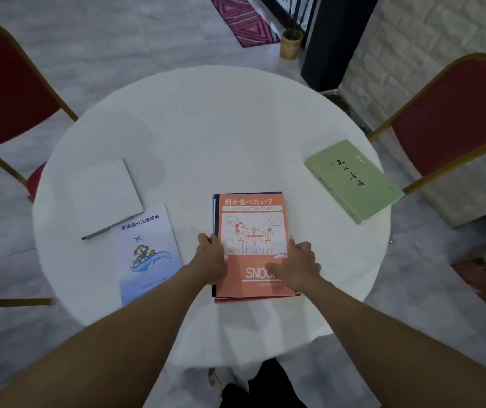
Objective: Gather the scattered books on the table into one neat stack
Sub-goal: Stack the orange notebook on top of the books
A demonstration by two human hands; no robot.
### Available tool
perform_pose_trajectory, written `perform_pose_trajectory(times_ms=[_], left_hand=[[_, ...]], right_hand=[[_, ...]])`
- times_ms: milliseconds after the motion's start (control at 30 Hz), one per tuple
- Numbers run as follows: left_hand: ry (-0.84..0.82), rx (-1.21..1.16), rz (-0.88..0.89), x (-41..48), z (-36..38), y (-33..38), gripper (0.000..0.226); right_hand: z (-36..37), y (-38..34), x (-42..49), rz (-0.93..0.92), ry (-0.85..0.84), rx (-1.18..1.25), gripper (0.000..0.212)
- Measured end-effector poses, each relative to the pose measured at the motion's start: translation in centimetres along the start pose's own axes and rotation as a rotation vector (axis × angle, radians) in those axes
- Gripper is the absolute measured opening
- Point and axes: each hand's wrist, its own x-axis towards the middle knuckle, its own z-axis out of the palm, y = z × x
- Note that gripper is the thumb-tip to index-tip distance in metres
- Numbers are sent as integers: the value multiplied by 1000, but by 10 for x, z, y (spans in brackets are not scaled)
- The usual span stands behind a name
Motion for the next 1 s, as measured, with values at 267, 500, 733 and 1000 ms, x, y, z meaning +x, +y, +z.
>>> perform_pose_trajectory(times_ms=[267, 500, 733, 1000], left_hand=[[-31, -9, -37, 6, 3, 0, 63], [-55, 21, -57, 13, 4, -1, 67], [-81, 37, -74, 17, 3, -4, 67], [-103, 99, -72, 22, 1, 0, 68]], right_hand=[[-3, 2, 11, -33, -64, 54, 76], [-3, 3, 19, 2, -94, 71, 74], [3, 4, 22, 16, -83, 67, 75], [1, 5, 28, 10, -100, 80, 74]])
